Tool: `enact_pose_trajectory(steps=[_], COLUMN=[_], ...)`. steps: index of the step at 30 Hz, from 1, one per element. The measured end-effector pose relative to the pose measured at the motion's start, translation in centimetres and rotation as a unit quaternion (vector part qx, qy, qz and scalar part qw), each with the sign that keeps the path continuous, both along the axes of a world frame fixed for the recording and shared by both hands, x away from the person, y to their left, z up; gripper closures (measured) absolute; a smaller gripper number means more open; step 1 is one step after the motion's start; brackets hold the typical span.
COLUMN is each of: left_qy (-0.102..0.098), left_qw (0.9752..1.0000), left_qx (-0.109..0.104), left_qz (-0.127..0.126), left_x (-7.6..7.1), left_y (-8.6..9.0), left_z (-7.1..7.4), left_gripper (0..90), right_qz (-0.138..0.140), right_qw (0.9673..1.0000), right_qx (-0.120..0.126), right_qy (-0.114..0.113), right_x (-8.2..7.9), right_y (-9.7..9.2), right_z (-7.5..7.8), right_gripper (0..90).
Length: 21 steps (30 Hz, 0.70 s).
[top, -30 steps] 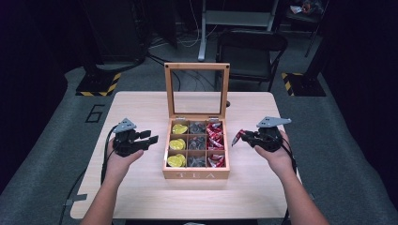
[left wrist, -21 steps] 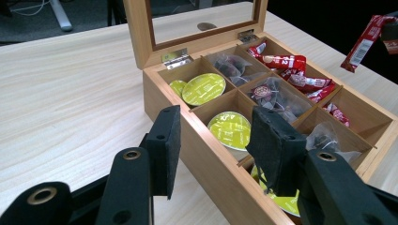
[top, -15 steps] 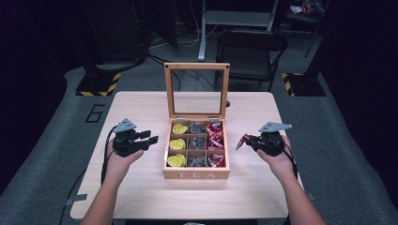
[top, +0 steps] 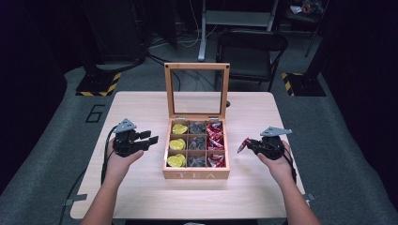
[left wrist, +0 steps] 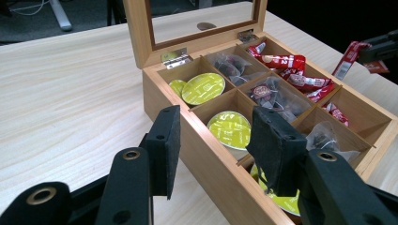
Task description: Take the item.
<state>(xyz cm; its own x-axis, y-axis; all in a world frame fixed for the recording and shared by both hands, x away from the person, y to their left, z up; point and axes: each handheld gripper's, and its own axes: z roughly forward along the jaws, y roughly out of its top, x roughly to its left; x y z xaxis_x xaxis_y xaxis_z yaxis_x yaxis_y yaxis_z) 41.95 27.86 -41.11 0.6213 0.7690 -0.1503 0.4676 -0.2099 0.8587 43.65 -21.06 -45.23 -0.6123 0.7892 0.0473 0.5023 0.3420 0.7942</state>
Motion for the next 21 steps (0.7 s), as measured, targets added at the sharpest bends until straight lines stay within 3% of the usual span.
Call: enact_pose_trajectory(steps=[21], left_qy=[0.000], left_qw=[1.0000], left_qx=[-0.002], left_qz=[0.005], left_x=[0.0], left_y=[0.4], left_z=[0.0], left_gripper=[53.6], right_qz=[-0.034], right_qw=[0.9993], right_qx=[0.002], right_qy=[0.017], right_x=[0.1], right_y=[-1.3], right_z=[-2.8], right_gripper=[75.9])
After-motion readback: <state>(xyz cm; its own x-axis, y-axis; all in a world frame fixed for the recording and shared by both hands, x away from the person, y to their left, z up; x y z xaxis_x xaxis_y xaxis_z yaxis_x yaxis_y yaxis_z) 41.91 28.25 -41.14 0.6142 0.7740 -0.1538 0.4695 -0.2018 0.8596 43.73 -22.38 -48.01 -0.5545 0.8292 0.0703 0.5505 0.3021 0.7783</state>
